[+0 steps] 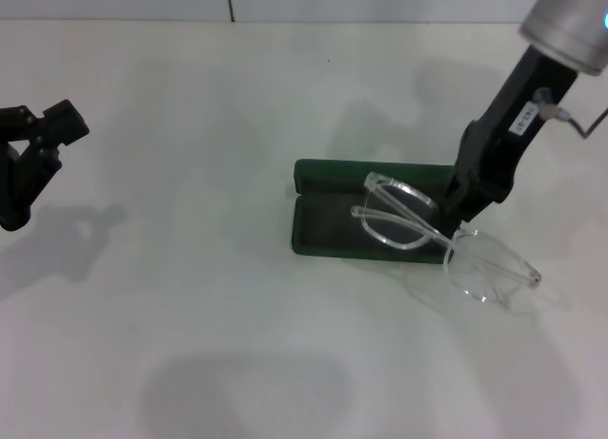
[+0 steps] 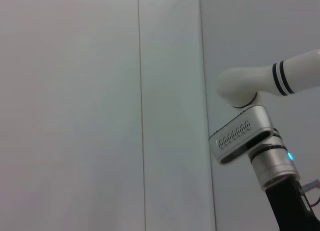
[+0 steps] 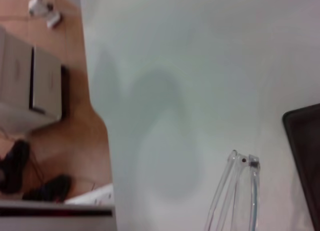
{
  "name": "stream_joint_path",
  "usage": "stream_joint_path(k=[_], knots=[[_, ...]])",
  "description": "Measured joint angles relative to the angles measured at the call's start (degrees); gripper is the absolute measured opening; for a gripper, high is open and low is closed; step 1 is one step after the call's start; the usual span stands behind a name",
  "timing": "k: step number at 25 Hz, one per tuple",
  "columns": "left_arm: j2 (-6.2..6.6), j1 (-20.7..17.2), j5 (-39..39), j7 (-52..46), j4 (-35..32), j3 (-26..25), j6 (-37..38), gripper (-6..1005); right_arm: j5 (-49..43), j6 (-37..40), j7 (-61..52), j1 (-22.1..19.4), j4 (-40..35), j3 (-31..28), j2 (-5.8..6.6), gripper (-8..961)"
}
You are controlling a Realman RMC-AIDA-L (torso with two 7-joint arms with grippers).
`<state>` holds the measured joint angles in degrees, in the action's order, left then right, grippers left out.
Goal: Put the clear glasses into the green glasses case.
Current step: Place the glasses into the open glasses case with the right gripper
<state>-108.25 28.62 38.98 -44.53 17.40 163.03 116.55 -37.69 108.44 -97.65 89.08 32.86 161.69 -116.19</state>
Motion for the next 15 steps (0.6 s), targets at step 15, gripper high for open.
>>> stream_joint_path(k=[15], knots=[[-0.20,-0.44,-0.50,-1.26,0.09,0.00,-0.10,104,-11.00,-16.87,-8.13,6.78,-19.57,-0.05,0.00,60]])
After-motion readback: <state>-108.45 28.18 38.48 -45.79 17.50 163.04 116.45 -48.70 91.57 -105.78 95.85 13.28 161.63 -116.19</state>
